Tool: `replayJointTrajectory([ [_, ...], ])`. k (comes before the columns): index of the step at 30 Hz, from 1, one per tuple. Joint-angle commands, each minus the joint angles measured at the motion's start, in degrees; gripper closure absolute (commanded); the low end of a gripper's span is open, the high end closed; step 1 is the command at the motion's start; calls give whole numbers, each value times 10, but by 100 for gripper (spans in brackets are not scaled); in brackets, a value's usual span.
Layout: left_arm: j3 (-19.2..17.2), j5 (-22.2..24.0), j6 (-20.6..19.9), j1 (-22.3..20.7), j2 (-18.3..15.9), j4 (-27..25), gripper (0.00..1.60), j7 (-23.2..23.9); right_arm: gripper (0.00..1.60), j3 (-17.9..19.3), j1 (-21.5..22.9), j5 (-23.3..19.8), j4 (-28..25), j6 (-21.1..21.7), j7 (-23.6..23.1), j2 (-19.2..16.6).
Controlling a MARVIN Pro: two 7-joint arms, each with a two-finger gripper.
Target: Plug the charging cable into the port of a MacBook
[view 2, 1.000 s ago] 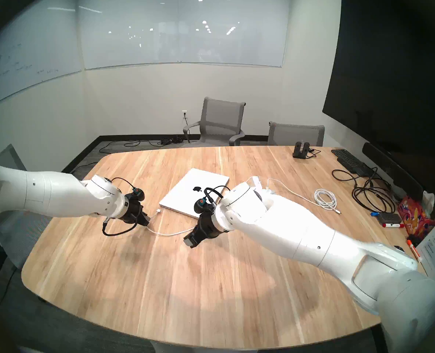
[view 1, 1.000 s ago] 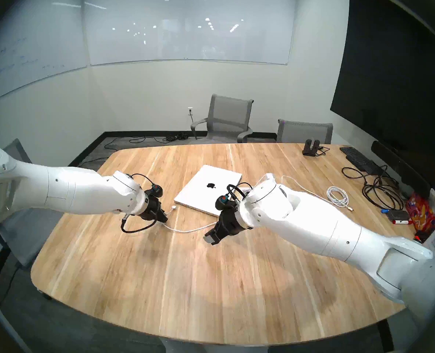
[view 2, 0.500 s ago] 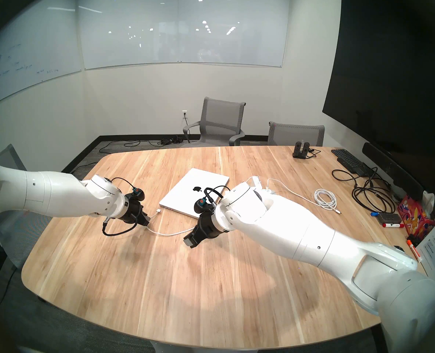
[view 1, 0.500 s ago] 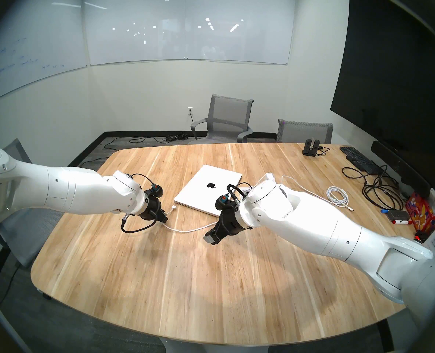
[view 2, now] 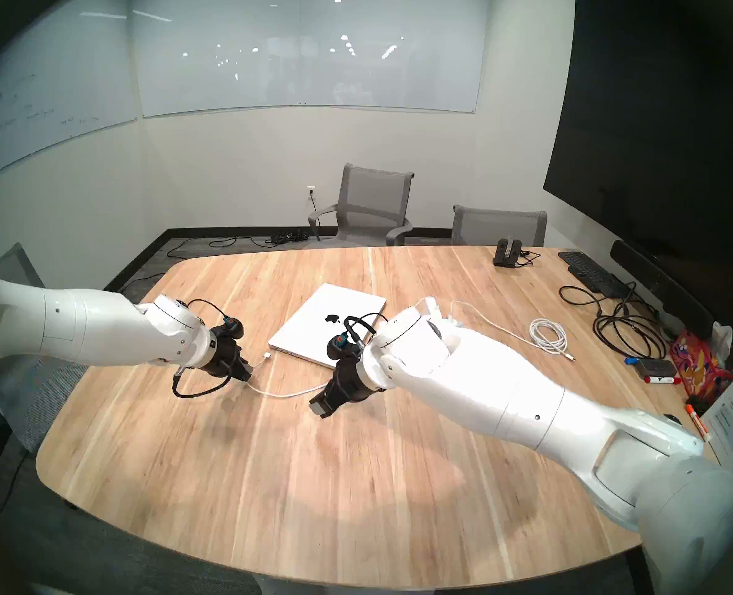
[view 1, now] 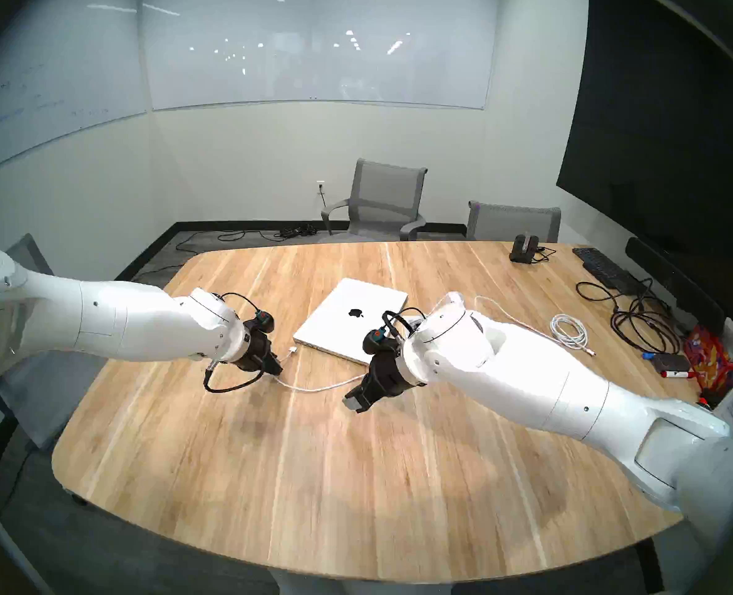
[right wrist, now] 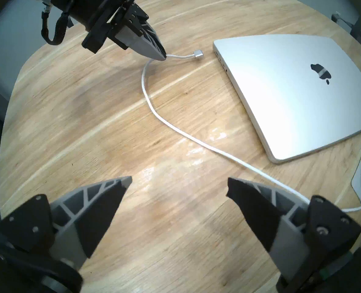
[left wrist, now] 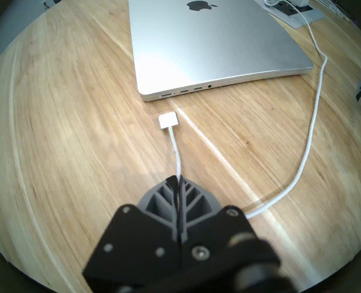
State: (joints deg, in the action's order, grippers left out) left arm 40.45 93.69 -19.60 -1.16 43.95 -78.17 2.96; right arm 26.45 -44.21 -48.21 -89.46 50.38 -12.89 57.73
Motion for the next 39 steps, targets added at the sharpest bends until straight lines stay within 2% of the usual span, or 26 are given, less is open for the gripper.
replayJointTrajectory([
  [1, -7, 2, -1, -9, 3, 1, 160, -2, 0, 4, 7, 2, -8, -2, -1, 0],
  [39, -12, 5, 11, -8, 6, -7, 160, -9, 0, 4, 7, 1, -8, -2, -1, 0],
])
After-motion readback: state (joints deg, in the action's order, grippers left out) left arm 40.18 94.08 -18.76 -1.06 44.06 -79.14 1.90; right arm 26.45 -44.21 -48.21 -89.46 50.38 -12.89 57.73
